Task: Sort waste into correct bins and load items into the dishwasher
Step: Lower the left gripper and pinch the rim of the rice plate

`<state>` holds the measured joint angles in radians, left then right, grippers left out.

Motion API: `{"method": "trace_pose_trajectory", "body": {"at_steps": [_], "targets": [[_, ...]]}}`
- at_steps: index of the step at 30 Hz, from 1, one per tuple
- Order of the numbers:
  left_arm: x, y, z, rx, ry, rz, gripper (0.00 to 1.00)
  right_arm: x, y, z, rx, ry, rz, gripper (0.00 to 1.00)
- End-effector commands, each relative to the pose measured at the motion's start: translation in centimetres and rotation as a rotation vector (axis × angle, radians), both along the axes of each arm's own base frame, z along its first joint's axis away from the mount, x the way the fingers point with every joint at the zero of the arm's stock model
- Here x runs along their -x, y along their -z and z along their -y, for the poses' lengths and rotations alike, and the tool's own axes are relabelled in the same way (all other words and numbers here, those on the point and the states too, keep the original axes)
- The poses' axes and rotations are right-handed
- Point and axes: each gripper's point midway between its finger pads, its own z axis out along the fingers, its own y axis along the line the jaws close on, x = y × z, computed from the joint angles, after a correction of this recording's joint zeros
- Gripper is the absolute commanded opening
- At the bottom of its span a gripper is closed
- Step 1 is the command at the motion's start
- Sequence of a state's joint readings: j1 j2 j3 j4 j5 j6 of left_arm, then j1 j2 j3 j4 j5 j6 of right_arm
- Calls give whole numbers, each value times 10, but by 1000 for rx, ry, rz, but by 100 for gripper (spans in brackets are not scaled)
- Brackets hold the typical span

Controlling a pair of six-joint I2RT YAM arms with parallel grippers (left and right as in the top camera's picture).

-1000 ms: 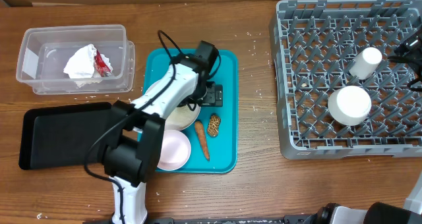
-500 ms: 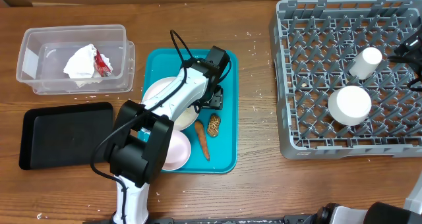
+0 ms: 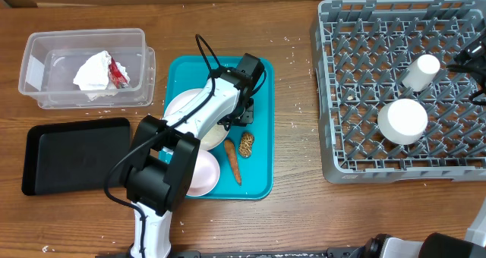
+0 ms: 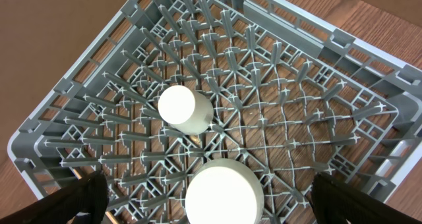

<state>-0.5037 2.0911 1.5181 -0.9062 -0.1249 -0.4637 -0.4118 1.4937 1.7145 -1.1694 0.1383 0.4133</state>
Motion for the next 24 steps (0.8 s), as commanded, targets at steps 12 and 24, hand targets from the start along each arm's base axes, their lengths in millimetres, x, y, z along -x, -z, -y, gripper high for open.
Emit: {"method": "trace_pose_trajectory", "body": {"at_steps": [12,24], "targets": [[2,4,-9,-51,-24,-9,21,1,-5,2,16,4,9,100],[9,8,-13,-64,-23,-33,19,1,-5,2,16,4,9,100]]}}
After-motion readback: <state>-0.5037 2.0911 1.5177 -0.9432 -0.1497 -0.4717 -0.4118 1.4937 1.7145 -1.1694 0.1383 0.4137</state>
